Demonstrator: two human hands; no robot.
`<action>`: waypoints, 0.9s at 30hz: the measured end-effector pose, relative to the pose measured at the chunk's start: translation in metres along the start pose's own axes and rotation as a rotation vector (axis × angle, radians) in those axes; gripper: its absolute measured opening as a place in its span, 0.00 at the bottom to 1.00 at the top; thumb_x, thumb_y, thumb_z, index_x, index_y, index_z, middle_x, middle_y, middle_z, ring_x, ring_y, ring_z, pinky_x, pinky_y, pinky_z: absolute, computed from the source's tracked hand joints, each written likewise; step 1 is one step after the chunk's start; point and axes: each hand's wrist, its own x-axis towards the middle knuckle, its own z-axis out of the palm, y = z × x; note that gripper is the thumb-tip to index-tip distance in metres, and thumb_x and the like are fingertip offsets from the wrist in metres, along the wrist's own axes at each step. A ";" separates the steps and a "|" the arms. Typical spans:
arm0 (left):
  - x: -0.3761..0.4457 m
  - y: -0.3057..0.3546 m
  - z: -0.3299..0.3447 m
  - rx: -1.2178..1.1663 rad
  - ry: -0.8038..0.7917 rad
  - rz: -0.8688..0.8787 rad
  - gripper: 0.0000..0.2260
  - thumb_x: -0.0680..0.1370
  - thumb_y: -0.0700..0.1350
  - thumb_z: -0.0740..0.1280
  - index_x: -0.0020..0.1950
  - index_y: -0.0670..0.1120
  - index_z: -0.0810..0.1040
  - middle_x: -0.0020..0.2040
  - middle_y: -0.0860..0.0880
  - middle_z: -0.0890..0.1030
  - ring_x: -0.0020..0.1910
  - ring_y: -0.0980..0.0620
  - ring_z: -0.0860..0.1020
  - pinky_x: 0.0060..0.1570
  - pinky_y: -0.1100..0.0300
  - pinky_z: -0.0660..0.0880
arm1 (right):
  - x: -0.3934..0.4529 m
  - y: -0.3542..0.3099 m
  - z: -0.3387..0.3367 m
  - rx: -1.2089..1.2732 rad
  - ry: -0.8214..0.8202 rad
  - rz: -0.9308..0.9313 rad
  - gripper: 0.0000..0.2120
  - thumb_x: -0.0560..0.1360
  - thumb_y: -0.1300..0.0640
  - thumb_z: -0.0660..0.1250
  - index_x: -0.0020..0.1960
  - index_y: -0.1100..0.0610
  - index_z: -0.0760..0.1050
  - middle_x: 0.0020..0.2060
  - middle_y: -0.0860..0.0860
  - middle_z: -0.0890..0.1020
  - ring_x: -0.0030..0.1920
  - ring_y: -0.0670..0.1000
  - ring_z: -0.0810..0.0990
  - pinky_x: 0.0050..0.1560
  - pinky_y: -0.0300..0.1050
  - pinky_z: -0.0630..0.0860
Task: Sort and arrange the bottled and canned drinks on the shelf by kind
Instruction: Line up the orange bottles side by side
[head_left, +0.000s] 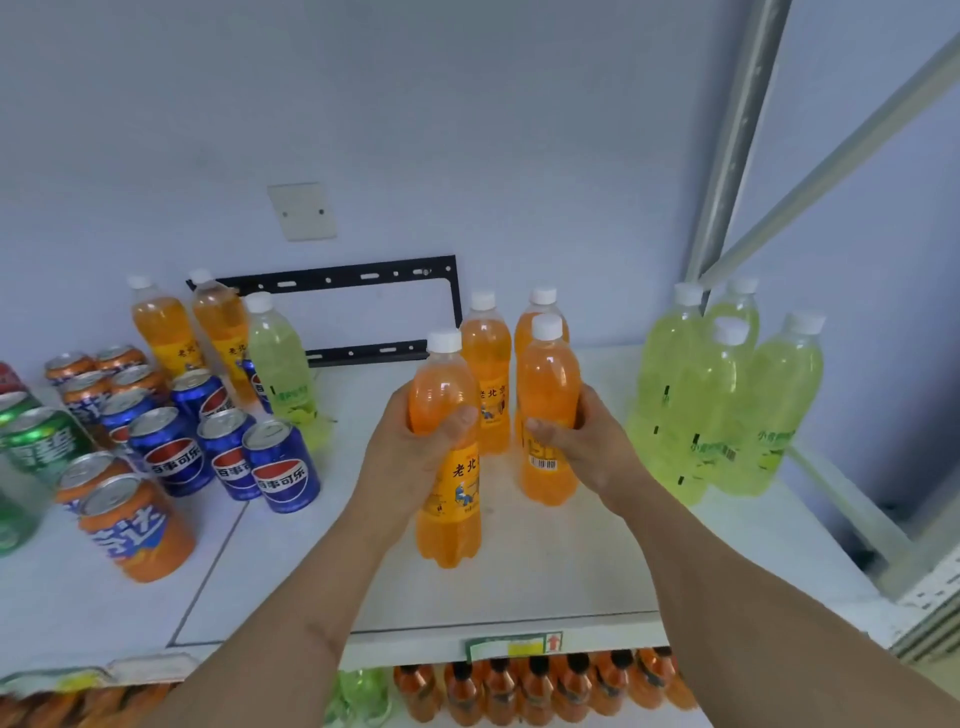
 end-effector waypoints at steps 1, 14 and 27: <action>0.003 -0.001 0.001 0.017 -0.009 0.009 0.34 0.65 0.65 0.73 0.68 0.57 0.70 0.56 0.59 0.80 0.53 0.58 0.80 0.47 0.59 0.78 | -0.003 0.004 -0.001 -0.064 -0.009 0.035 0.34 0.64 0.49 0.81 0.66 0.47 0.69 0.57 0.47 0.81 0.55 0.49 0.81 0.57 0.51 0.78; 0.029 -0.012 0.024 0.013 -0.104 0.033 0.33 0.69 0.58 0.77 0.72 0.56 0.69 0.62 0.56 0.79 0.60 0.53 0.78 0.62 0.44 0.75 | -0.054 0.003 -0.008 -1.776 -0.277 0.014 0.08 0.77 0.60 0.63 0.55 0.55 0.77 0.51 0.51 0.80 0.50 0.55 0.81 0.40 0.45 0.71; 0.022 -0.009 0.012 0.211 -0.156 -0.051 0.41 0.71 0.60 0.74 0.78 0.52 0.59 0.72 0.51 0.70 0.69 0.48 0.71 0.65 0.50 0.71 | -0.067 0.019 0.036 -1.698 -0.379 -0.309 0.10 0.80 0.57 0.59 0.56 0.55 0.78 0.52 0.52 0.81 0.52 0.56 0.80 0.47 0.49 0.75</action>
